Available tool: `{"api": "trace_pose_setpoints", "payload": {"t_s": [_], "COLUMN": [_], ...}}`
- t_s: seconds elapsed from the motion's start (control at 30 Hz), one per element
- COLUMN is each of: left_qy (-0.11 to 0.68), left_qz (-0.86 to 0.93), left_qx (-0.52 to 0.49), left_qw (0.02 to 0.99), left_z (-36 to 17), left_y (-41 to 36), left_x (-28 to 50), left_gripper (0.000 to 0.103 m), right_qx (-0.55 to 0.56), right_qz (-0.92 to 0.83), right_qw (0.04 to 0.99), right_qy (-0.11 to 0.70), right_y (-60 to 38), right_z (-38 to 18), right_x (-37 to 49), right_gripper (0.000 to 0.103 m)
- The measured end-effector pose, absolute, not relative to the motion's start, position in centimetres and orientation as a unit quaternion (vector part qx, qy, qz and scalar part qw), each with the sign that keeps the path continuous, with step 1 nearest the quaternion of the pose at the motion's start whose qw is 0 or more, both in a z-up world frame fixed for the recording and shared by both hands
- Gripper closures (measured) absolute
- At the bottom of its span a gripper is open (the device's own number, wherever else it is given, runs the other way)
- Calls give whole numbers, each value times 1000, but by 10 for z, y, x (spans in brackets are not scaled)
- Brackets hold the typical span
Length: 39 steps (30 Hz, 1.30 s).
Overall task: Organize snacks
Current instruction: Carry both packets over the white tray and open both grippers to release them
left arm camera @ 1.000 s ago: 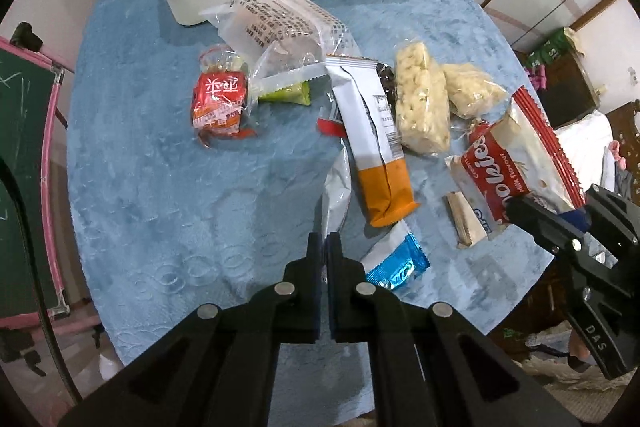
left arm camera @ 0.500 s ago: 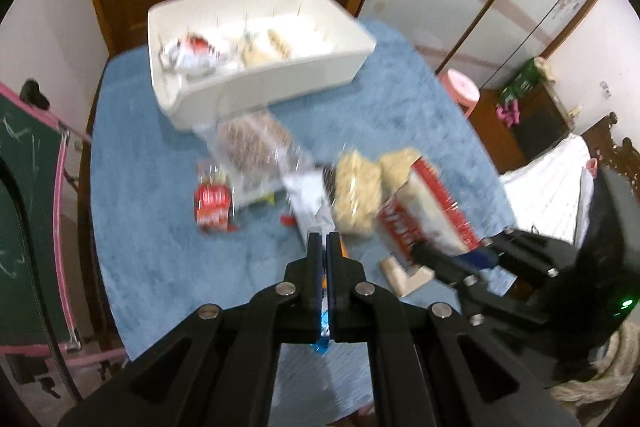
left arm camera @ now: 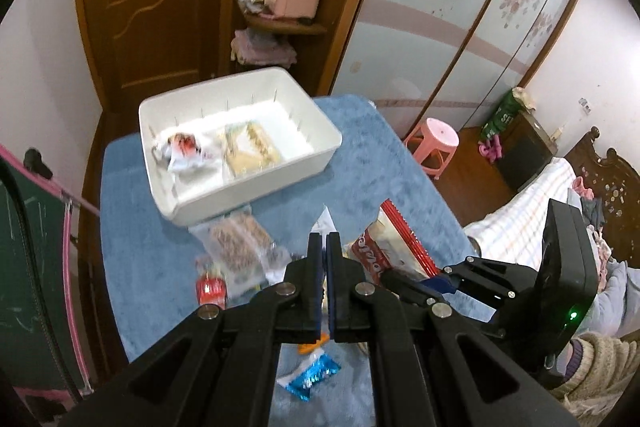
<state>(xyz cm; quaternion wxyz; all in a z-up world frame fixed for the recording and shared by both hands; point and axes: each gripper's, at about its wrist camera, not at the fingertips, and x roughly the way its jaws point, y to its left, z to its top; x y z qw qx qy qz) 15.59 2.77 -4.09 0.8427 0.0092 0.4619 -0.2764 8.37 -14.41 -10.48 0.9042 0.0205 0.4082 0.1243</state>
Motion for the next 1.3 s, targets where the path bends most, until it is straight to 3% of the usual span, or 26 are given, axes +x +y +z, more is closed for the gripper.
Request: {"api": "trace_pose_setpoints", "payload": {"t_s": [0.73, 1.3], "left_qy": [407, 423], "left_qz": [-202, -135], "left_qx": [-11, 8], "left_qw": [891, 896], "left_z": [0, -35], "left_y": [18, 2], "left_x": [285, 351], "left_gripper": [103, 102], "right_qx": [5, -23], "right_qz": [151, 112], "right_qw": [925, 912], "right_qy": [349, 393], "right_y": [-163, -162], "right_z": [-46, -64], "right_x": [225, 315], "right_gripper": [90, 89]}}
